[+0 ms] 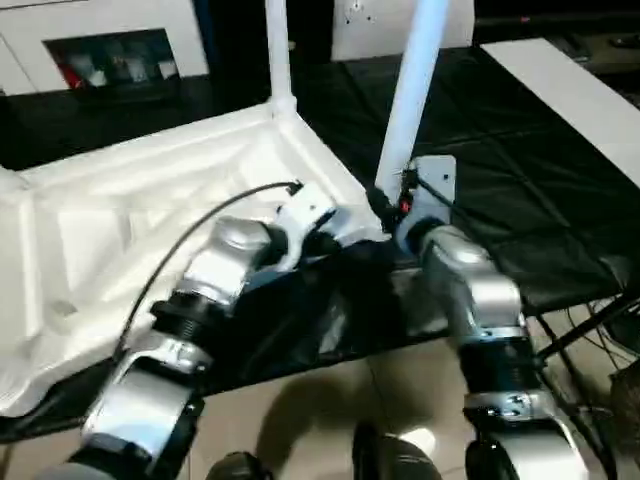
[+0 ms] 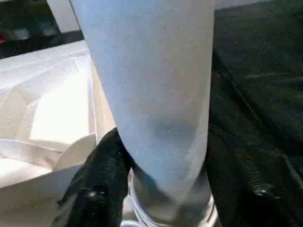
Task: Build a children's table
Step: Rotate leg to tighten
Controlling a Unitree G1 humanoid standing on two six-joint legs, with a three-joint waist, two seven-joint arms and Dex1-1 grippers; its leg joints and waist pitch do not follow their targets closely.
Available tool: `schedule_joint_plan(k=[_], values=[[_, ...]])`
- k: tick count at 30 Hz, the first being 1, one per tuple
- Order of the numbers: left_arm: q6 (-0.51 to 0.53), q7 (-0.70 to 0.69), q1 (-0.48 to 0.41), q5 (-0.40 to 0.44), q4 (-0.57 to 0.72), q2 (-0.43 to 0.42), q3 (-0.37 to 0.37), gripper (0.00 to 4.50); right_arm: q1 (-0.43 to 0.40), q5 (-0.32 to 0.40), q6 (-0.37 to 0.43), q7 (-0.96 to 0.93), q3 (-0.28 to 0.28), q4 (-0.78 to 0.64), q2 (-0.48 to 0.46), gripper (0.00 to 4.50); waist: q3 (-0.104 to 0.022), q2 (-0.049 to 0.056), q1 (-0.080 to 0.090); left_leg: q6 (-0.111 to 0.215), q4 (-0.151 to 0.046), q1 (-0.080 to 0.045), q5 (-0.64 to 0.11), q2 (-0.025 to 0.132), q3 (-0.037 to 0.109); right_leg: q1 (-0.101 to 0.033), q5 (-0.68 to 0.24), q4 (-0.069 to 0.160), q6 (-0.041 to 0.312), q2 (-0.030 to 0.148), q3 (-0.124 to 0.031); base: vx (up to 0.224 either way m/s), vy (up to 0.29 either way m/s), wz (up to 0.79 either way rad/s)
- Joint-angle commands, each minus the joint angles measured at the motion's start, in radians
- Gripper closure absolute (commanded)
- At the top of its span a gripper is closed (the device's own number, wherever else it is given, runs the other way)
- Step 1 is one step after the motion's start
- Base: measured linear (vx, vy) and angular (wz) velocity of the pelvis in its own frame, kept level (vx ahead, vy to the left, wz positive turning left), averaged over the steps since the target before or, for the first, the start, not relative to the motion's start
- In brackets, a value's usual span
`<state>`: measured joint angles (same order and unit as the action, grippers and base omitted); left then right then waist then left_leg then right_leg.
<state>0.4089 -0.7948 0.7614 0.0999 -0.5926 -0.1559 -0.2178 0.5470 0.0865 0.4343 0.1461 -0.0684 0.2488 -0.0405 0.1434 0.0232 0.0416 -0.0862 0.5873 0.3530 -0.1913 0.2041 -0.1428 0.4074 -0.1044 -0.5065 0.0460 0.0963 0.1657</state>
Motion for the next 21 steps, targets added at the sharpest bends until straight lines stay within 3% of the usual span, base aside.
schedule_joint_plan(k=[1,5,7,12,14,15,16,18,21], values=[[-0.067,0.028,0.012,-0.03,0.049,0.07,-0.02,4.5,-0.037,0.067,0.0,0.12,0.138,-0.048,-0.095,1.76,-0.07,-0.003,-0.006,0.087,-0.069,-0.002,-0.272,0.002,0.002,-0.059,-0.527,0.067,0.036,0.052,-0.035,0.0,0.0,0.0],[-0.092,-0.016,-0.017,-0.034,0.071,0.027,-0.029,4.5,-0.095,0.089,-0.041,0.196,0.119,-0.12,-0.013,1.4,-0.074,-0.004,-0.018,0.115,-0.073,0.003,-0.206,0.003,-0.003,-0.062,-0.455,0.052,0.074,0.049,-0.049,0.0,0.0,0.0],[-0.104,-0.03,-0.025,-0.032,0.075,0.013,-0.033,4.5,-0.109,0.091,-0.059,0.227,0.118,-0.136,0.017,1.35,-0.074,-0.007,-0.029,0.128,-0.072,0.002,-0.193,-0.001,-0.007,-0.062,-0.466,0.052,0.074,0.049,-0.054,0.0,0.0,0.0],[-0.187,-0.164,-0.08,-0.041,0.108,-0.078,-0.048,4.5,-0.18,0.126,-0.088,0.447,0.091,-0.212,0.213,0.88,-0.084,-0.008,-0.034,0.16,-0.067,0.022,-0.113,-0.004,-0.006,-0.074,-0.391,0.032,0.088,0.047,-0.063,0.0,0.0,0.0],[-0.215,-0.227,-0.099,-0.055,0.12,-0.112,-0.053,4.5,-0.199,0.144,-0.102,0.535,0.081,-0.231,0.283,0.68,-0.089,-0.006,-0.039,0.175,-0.063,0.023,-0.082,-0.002,-0.005,-0.077,-0.341,0.024,0.097,0.046,-0.064,0.0,0.0,0.0],[-0.238,-0.267,-0.109,-0.062,0.123,-0.134,-0.058,4.5,-0.206,0.162,-0.097,0.584,0.07,-0.238,0.319,0.59,-0.086,-0.006,-0.037,0.189,-0.063,0.023,-0.071,-0.003,-0.009,-0.071,-0.324,0.025,0.114,0.042,-0.065,0.0,0.0,0.0],[-0.238,-0.267,-0.109,-0.062,0.123,-0.134,-0.058,4.5,-0.206,0.162,-0.097,0.584,0.07,-0.238,0.319,0.51,-0.087,-0.007,-0.037,0.189,-0.062,0.023,-0.068,-0.001,-0.01,-0.071,-0.32,0.024,0.119,0.042,-0.066,0.0,0.0,0.0],[-0.313,-0.426,-0.135,-0.097,0.13,-0.206,-0.074,4.5,-0.22,0.194,-0.132,0.773,0.074,-0.228,0.442,0.37,-0.087,-0.01,-0.044,0.183,-0.061,0.023,-0.07,-0.001,-0.012,-0.069,-0.341,0.023,0.118,0.039,-0.068,0.0,0.0,0.0],[-0.338,-0.496,-0.137,-0.13,0.124,-0.23,-0.062,4.5,-0.222,0.243,-0.134,0.9,0.085,-0.225,0.5,0.37,-0.081,-0.008,-0.056,0.17,-0.065,0.013,-0.121,0.003,-0.014,-0.061,-0.419,0.032,0.105,0.04,-0.066,0.0,0.0,0.0]])
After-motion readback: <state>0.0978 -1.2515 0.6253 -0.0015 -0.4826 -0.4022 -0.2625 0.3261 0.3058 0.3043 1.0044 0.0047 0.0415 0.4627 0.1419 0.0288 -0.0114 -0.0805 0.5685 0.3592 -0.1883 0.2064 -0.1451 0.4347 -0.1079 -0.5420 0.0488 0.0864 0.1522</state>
